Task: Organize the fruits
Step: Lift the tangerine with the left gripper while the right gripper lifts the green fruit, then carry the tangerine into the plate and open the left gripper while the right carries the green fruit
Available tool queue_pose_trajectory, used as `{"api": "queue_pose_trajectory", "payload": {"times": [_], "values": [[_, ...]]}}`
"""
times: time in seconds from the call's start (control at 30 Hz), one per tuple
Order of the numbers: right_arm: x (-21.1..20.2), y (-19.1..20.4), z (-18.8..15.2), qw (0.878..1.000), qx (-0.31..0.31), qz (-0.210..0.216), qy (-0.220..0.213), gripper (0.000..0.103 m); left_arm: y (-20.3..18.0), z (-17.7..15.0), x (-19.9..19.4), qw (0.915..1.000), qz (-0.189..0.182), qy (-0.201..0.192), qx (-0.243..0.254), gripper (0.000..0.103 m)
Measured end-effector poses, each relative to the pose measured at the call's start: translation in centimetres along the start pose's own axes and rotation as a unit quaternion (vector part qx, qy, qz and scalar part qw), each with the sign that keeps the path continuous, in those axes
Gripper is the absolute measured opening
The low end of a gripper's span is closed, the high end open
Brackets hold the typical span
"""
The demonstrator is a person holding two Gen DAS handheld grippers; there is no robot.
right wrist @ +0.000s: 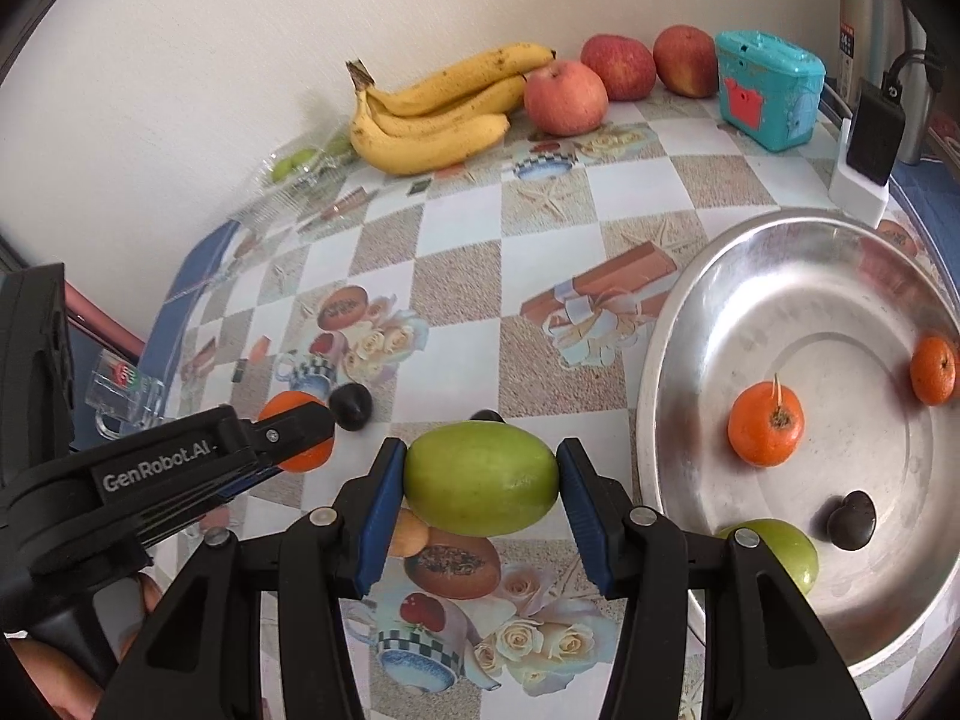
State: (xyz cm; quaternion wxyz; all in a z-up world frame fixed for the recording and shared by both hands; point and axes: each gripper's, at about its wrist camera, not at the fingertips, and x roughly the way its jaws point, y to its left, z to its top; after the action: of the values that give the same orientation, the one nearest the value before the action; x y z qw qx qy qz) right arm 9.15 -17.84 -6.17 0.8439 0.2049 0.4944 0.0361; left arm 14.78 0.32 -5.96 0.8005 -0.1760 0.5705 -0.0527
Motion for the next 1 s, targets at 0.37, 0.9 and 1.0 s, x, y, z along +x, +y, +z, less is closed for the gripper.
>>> {"api": "queue_pose_trajectory", "payload": {"times": [0.37,0.9,1.0], "values": [[-1.4,-0.4,0.2,1.000,0.003,-0.001,-0.010,0.053,-0.7,0.0,-1.2,0.9999,-0.004,-0.014,0.001,0.037],[-5.9,-9.5,1.5,0.991,0.101,-0.066,-0.052,0.053,-6.9,-2.8,-0.7,0.9967,-0.008,-0.007,0.080,0.037],[-6.8,-11.3,1.4,0.988,0.119,-0.085,-0.055,0.053,-8.8,-3.9,-0.2,0.9944,-0.013,-0.003,0.105,0.037]]}}
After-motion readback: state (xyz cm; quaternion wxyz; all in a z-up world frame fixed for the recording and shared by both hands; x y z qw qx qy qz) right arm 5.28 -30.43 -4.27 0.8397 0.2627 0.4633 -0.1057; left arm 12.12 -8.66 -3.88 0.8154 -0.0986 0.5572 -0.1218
